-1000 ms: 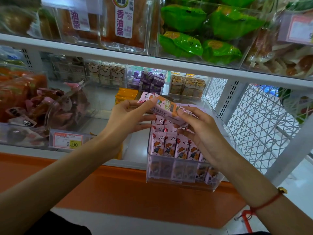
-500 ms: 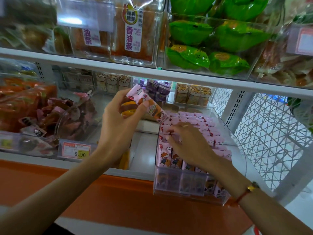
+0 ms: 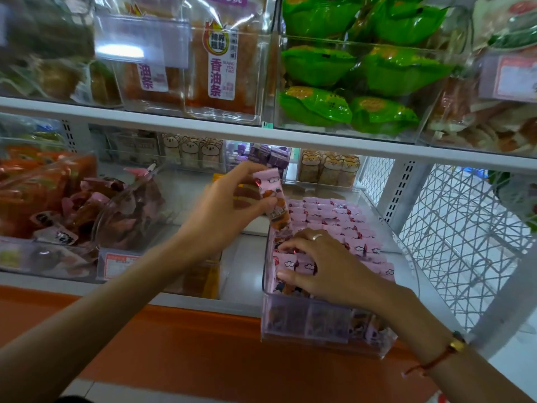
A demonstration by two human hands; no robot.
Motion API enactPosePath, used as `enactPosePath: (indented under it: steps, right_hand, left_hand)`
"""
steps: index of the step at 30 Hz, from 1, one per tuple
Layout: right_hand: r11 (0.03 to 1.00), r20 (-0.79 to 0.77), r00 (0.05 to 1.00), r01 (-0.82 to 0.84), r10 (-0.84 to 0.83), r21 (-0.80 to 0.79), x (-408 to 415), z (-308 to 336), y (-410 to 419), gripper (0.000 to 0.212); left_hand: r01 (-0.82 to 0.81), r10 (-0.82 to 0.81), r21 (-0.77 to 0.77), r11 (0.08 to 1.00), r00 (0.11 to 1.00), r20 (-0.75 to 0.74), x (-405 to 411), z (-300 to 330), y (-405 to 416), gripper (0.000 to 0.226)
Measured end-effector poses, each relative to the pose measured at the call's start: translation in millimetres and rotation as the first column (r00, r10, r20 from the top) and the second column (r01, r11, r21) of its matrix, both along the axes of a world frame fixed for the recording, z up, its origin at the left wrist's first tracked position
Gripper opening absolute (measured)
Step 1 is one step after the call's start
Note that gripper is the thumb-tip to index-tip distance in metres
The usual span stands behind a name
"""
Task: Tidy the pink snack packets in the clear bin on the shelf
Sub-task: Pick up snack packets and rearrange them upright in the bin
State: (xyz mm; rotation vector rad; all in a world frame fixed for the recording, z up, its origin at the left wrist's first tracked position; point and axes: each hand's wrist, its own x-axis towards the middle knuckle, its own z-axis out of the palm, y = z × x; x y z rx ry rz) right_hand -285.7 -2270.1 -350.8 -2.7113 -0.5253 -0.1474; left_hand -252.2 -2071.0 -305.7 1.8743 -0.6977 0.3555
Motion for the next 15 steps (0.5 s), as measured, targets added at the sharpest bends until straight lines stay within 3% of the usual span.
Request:
enactPosePath:
  steps: [5,10,15]
  right_hand:
    - [0.998,0.024,1.000,-0.005,0.004,0.057,-3,-4,-4,0.055]
    - [0.999,0.077,0.997,0.030,-0.032,0.030,-3,-5,-5,0.056]
    - [0.999,0.085,0.996,0.030,-0.033,0.031,-7,-4,-7,0.054]
  left_hand:
    - [-0.128,0.096,0.418,0.899,0.991,0.096,16,15,-7,0.040]
    - [-0.252,0.105,0.613,0.749,0.958,0.265,34,22,-16,0.044]
    - [-0.145,-0.014,0.816,0.560,0.983,0.184,45,9,-27,0.037]
